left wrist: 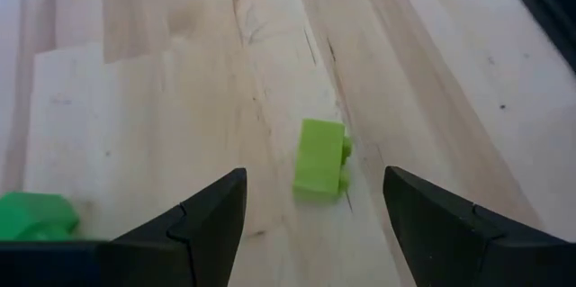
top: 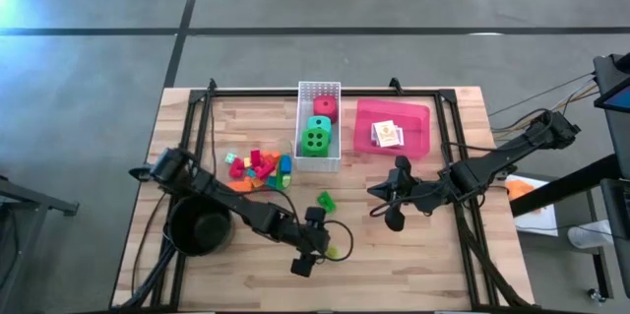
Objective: Pick & Place Toys
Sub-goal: Put the light green game piece into the transparent bin
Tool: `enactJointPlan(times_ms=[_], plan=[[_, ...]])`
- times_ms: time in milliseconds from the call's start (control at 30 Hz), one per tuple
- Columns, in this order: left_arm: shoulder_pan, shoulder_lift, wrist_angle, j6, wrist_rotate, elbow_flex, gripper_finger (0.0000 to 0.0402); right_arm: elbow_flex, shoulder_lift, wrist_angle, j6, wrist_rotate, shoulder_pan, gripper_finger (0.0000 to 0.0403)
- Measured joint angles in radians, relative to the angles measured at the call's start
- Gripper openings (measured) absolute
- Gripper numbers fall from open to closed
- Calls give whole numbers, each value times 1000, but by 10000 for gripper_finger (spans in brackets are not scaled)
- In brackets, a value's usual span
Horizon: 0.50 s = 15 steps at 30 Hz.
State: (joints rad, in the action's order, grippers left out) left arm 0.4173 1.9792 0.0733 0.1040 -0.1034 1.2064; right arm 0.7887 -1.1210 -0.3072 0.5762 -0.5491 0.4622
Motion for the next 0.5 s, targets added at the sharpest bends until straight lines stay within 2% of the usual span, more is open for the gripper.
enactJointPlan(times_ms=[300,500], plan=[[0,33,-45,0,4,-1,262,0,0,-1,0,0,0,8],[2,67,-125,-1,45,-2,262,0,0,-1,0,0,0,8]])
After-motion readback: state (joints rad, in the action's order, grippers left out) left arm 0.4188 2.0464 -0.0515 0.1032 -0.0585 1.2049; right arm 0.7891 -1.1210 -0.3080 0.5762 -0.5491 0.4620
